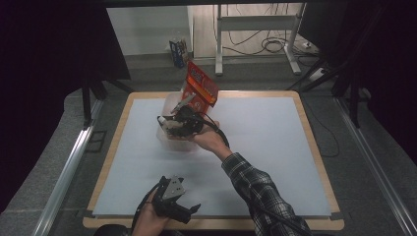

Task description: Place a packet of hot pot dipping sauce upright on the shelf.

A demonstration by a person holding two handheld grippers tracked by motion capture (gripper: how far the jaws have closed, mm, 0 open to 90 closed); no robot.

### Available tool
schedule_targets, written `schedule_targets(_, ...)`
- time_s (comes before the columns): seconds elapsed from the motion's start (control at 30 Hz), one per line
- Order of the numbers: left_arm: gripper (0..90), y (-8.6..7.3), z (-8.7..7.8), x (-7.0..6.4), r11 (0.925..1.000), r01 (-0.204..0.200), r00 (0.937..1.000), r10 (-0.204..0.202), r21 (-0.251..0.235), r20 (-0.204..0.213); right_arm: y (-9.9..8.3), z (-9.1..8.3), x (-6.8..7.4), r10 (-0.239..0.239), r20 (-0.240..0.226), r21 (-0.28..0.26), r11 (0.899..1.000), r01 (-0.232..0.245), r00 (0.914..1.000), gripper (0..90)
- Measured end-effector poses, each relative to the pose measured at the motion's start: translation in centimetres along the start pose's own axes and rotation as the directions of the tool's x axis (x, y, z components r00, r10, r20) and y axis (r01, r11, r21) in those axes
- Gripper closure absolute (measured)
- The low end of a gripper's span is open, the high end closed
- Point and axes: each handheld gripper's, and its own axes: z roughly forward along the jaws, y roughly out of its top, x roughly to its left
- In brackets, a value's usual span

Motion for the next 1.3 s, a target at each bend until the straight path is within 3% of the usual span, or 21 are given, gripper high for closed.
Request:
schedule_targets(0.67, 0.0, 0.0, 0.1, -0.1, 0.9999, -0.01, 0.9999, 0.01, -0.007, 0.001, -0.7, -2.2, 0.3, -0.008, 0.041, -0.079, 0.997, 0.011, 0.9991, 37.5)
schedule_targets(1.3, 0.0, 0.0, 0.0, -0.1, 0.9999, -0.011, 0.9999, 0.011, -0.012, 0.0, -2.0, -4.0, 1.1, -0.033, 0.051, -0.097, 0.995, 0.038, 0.9982, 23.1)
